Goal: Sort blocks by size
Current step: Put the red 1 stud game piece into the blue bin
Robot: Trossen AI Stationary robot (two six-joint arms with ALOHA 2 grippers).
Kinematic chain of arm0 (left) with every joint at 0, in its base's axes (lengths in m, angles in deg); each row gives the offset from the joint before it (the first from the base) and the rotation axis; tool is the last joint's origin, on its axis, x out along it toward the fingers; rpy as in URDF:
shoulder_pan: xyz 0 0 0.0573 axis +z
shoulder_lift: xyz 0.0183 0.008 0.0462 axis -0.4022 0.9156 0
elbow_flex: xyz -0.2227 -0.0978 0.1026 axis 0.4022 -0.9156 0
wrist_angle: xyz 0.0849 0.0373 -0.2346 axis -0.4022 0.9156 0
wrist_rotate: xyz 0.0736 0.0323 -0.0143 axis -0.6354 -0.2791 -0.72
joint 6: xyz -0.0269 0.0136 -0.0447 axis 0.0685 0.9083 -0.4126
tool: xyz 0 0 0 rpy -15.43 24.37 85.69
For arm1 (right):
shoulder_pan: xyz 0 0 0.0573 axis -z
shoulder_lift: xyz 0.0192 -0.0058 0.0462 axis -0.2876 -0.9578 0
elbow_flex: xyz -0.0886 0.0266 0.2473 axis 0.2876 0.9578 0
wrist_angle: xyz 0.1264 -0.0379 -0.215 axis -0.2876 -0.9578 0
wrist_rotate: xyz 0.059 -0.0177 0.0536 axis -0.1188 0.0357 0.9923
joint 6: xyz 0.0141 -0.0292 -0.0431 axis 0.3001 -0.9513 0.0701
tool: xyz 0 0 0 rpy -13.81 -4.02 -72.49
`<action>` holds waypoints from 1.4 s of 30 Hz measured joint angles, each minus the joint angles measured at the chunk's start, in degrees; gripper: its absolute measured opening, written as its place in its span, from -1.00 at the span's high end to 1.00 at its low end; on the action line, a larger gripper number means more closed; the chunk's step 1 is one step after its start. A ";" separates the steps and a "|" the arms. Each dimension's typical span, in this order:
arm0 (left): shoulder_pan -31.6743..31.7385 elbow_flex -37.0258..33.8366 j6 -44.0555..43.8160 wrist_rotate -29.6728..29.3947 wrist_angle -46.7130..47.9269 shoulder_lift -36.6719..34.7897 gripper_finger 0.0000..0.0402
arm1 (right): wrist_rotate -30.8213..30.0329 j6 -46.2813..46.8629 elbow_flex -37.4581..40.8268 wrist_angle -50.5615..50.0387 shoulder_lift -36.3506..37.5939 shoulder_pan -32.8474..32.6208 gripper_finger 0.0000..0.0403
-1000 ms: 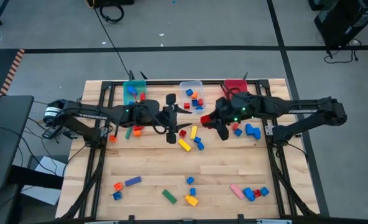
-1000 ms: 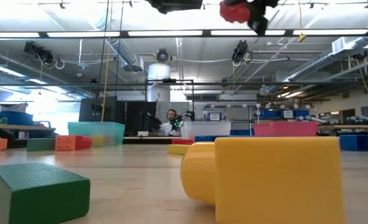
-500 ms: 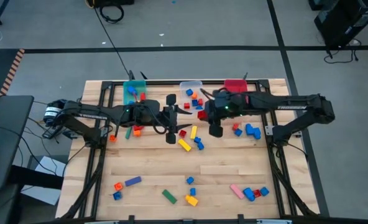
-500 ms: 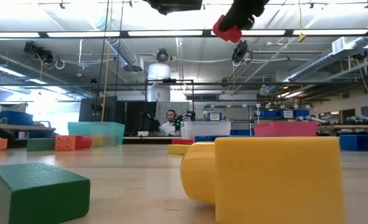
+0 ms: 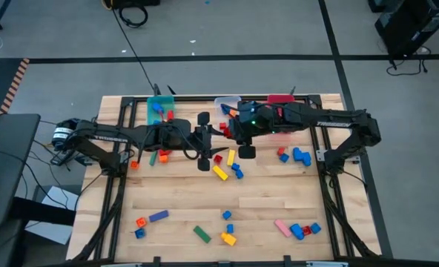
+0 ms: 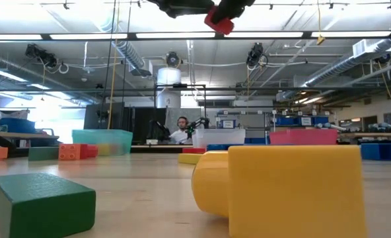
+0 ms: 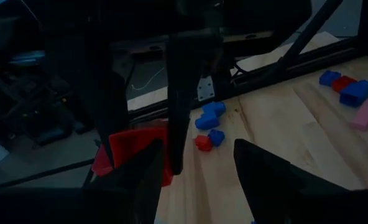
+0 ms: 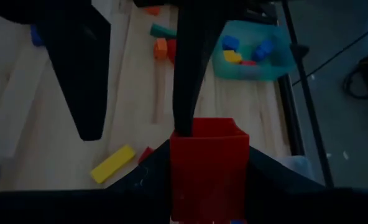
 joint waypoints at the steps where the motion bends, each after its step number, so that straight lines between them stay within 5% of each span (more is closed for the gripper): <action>1: 0.00 0.00 0.02 -0.06 0.04 -0.01 -0.01 | 0.00 -0.51 -0.48 0.04 -0.30 -0.10 0.28; 12: -0.05 0.11 0.46 -1.05 3.08 -0.12 0.00 | 0.31 -1.05 -0.95 0.02 -0.30 -1.61 0.27; 26: -2.10 0.10 19.70 -1.41 3.34 -0.12 0.38 | 18.75 9.60 -0.94 0.00 -0.17 0.21 0.27; 32: -2.86 0.02 21.33 -1.47 1.30 -0.06 0.42 | 27.15 15.14 -0.94 0.71 -0.17 1.78 0.27; 42: -2.82 -0.07 21.40 0.43 -0.57 -0.01 0.70 | 30.47 16.53 -0.76 0.84 -0.17 2.36 0.27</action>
